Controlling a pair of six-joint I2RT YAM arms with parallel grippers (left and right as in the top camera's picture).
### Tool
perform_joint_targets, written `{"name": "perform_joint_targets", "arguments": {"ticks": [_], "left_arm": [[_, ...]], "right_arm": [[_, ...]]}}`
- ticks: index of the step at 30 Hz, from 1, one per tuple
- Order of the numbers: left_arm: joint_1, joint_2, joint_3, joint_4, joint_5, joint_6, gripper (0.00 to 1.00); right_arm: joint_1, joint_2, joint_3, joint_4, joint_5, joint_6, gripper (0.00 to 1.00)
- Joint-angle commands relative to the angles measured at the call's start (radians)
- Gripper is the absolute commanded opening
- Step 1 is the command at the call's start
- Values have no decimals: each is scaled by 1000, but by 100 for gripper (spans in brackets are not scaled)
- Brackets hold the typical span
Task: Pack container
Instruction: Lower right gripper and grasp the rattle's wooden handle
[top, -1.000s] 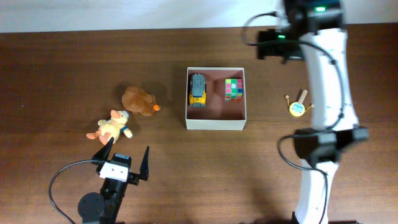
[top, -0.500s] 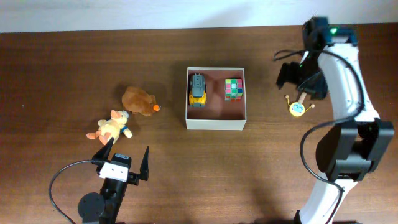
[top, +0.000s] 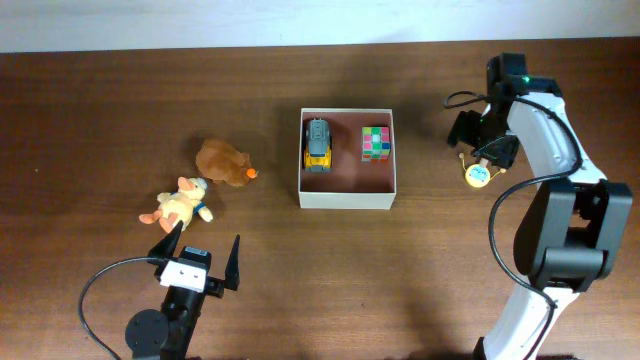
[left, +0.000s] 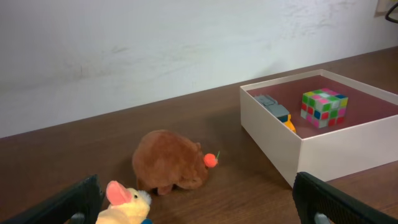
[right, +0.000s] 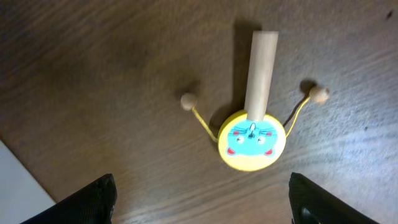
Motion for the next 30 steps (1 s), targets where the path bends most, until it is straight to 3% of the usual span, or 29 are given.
{"name": "perform_joint_targets", "arguments": {"ticks": [1,13,26,30], "left_arm": [[5,-7,-5,-3,10,9,99],[5,-7,-5,-3,11,9,99],[5,-7,-5,-3,11,9,99],[5,-7,-5,-3,11,9,99]], "right_arm": [[-42,17,-18,11,15,-82,83],[-118,95,-24,75,-36,-190,77],[-118,174,-24,138,-36,-193,69],[-118,179,-24,150,-36,-193,60]]}}
